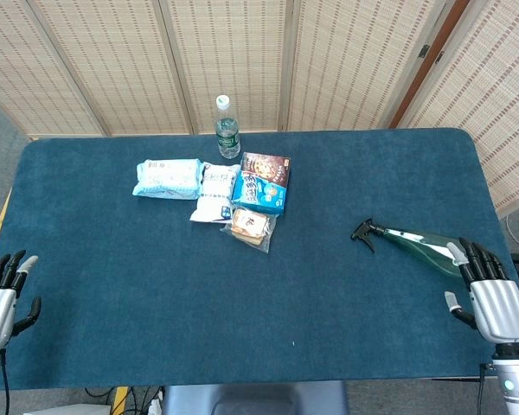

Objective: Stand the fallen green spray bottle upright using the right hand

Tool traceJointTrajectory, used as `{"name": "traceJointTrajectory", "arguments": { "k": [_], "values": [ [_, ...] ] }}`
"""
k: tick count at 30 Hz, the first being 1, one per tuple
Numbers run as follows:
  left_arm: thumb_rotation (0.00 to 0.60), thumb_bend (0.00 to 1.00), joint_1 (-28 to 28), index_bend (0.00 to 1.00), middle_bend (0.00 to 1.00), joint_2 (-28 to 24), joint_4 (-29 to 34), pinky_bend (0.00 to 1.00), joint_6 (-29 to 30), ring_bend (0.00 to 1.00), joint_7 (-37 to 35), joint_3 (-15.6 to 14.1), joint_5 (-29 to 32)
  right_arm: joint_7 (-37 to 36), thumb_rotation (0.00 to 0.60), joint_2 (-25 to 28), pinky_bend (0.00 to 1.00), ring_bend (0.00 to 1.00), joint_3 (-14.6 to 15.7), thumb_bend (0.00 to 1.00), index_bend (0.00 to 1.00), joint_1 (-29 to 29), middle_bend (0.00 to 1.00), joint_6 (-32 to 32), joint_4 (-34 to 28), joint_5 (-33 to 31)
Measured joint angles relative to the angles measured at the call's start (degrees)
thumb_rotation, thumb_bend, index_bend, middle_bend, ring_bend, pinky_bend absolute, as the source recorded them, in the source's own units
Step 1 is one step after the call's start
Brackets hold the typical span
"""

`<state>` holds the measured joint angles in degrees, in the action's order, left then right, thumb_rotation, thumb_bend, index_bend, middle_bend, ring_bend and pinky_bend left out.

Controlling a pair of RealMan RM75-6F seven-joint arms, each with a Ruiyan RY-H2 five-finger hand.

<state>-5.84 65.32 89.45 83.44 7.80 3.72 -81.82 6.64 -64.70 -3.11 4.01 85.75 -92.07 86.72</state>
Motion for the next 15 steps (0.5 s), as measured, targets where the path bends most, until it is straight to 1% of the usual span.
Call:
{"name": "traceJointTrajectory", "arguments": {
  "k": [3,8,15],
  "values": [
    [0.6,0.45,0.3,0.12,0.07,-0.2,0.9,0.0,0.8,0.0,0.7,-0.5,-0.9,-0.1,0.6,0.3,0.13,0.0,0.0,0.33,0.05,-0.1,0.03,-0.1,-0.2,-0.2],
    [0.6,0.45,1.0,0.12,0.07,-0.6,6.4,0.0,4.0,0.0,3.1,-1.4,-5.1,0.3,0.6,1.2,0.13,0.0,-0.3,0.33,0.05,0.2,0.03,-1.2,-0.9,-1.2],
    [0.6,0.45,0.9,0.12,0.07,-0.2,6.7,0.0,4.0,0.0,3.6,-1.6,-5.8,1.0,0.6,1.6,0.12,0.0,-0.8,0.33,0.05,1.3,0.03,-4.1,-1.2,-3.7]
  ]
}}
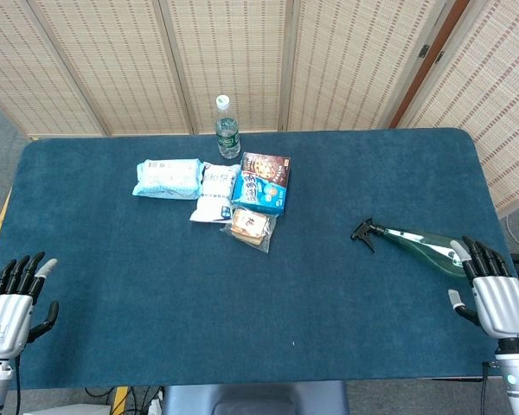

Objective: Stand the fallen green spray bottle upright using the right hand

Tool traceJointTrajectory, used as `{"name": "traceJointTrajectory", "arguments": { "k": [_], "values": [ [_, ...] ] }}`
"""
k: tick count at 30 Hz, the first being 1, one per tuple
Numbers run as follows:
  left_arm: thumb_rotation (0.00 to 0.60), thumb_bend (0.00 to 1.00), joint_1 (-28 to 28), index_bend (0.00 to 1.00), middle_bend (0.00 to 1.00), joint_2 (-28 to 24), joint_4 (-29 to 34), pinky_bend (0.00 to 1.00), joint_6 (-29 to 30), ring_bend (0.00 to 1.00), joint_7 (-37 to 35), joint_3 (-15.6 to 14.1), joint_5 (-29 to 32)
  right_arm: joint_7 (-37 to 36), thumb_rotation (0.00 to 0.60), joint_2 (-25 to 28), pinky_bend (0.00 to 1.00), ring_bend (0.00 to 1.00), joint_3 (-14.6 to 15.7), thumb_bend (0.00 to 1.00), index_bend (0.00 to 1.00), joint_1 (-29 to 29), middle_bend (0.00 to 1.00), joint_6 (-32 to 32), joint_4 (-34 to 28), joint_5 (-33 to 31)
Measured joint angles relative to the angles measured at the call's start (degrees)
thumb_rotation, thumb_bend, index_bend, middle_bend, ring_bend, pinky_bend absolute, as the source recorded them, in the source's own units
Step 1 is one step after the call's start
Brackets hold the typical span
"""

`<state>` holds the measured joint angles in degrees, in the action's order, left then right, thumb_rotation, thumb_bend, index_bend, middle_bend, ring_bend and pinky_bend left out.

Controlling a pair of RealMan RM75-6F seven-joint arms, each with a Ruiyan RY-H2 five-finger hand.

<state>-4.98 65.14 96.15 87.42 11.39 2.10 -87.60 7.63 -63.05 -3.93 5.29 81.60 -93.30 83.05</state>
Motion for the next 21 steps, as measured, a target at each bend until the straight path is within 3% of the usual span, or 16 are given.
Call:
{"name": "traceJointTrajectory", "arguments": {
  "k": [21],
  "values": [
    [0.6,0.45,-1.9,0.12,0.07,0.9,-2.5,0.0,-3.5,0.0,-1.3,0.9,1.8,8.4,0.6,1.0,0.12,0.0,-2.9,0.33,0.05,7.1,0.03,-12.0,0.8,-10.1]
  ]
}}
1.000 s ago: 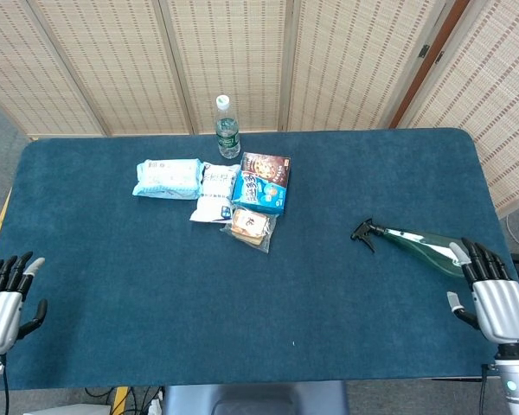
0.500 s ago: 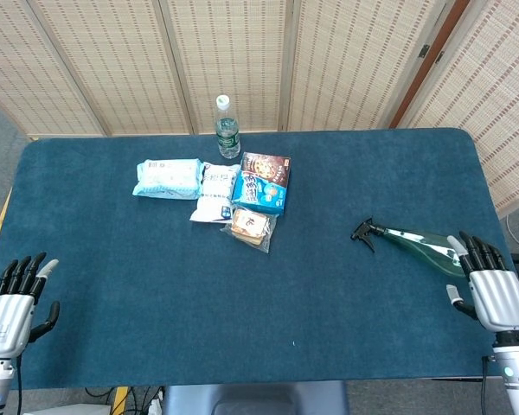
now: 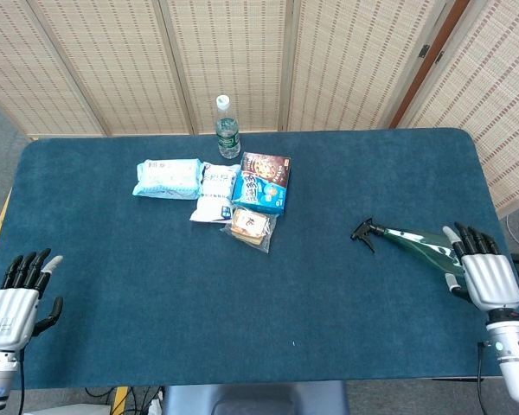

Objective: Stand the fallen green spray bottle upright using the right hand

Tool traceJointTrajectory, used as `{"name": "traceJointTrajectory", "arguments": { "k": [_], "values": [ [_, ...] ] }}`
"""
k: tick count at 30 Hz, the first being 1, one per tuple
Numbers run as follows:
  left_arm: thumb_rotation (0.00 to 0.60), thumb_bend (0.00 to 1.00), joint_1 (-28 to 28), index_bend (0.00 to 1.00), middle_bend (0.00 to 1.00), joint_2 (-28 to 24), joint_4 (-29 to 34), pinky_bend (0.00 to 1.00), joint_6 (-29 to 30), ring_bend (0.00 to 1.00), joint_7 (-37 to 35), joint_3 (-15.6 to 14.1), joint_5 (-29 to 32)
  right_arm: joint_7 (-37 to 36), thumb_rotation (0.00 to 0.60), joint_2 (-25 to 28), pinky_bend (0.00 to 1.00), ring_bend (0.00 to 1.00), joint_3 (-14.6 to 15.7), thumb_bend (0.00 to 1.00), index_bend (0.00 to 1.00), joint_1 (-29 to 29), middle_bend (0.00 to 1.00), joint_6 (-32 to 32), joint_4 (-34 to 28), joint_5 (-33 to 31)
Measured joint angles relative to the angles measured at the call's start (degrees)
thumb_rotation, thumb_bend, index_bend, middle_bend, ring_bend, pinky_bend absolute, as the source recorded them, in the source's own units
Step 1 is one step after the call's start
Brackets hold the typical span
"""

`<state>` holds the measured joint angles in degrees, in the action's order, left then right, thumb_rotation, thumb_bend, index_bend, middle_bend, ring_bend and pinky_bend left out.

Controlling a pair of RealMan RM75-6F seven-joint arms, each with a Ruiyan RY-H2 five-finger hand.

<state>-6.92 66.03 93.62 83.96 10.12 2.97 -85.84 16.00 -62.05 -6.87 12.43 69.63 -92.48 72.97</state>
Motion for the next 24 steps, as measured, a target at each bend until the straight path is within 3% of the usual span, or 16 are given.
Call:
{"name": "traceJointTrajectory", "arguments": {
  "k": [24],
  "values": [
    [0.6,0.45,-2.5,0.12,0.07,1.4,-8.6,0.0,-5.1,0.0,-7.7,-0.2,1.4,-2.7,0.6,-8.4,0.12,0.0,-2.5,0.33,0.05,8.2,0.06,-11.0,15.5,-7.3]
  ]
}}
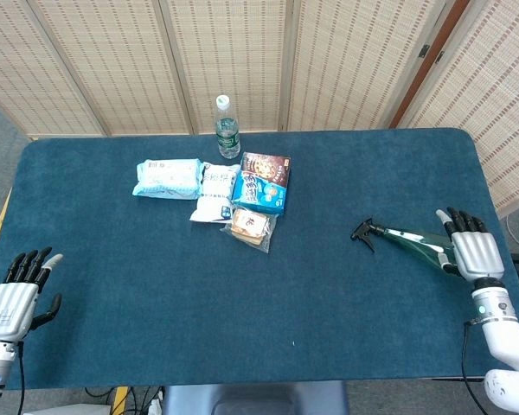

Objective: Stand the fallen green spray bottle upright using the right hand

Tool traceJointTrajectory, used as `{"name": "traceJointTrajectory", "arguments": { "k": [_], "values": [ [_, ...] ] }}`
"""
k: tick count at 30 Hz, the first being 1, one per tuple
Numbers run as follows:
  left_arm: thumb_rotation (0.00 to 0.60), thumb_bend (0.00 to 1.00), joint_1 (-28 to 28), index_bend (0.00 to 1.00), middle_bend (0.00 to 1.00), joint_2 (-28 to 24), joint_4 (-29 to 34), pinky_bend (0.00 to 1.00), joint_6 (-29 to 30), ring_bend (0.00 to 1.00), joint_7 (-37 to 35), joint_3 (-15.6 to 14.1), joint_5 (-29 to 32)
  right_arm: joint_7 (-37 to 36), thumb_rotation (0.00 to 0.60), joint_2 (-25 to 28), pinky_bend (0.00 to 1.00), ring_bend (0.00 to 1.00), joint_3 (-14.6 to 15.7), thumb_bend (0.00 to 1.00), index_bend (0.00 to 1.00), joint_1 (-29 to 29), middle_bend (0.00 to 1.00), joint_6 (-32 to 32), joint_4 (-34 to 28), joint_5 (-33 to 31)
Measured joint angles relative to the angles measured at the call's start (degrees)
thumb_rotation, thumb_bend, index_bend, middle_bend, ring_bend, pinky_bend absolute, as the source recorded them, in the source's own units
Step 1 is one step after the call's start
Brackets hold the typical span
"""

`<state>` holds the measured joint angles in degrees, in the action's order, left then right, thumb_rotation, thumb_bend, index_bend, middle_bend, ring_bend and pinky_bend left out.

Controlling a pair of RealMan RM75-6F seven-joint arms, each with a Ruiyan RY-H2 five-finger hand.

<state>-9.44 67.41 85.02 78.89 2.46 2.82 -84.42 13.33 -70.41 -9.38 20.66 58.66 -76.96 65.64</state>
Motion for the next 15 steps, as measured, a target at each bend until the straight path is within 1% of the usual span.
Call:
{"name": "traceJointTrajectory", "arguments": {
  "k": [9,15],
  "values": [
    [0.6,0.45,-0.8,0.12,0.07,1.0,-3.5,0.0,-0.7,0.0,-3.2,-0.4,-1.1,3.5,0.6,0.7,0.12,0.0,-0.7,0.33,0.05,2.2,0.06,-1.5,-2.2,-2.7],
    [0.6,0.45,-1.0,0.12,0.07,1.5,-6.3,0.0,-0.7,0.0,-6.3,-0.7,-1.5,7.3,0.6,0.2,0.12,0.0,-0.8,0.33,0.05,3.6,0.06,-1.8,-3.4,-5.0]
  ]
}}
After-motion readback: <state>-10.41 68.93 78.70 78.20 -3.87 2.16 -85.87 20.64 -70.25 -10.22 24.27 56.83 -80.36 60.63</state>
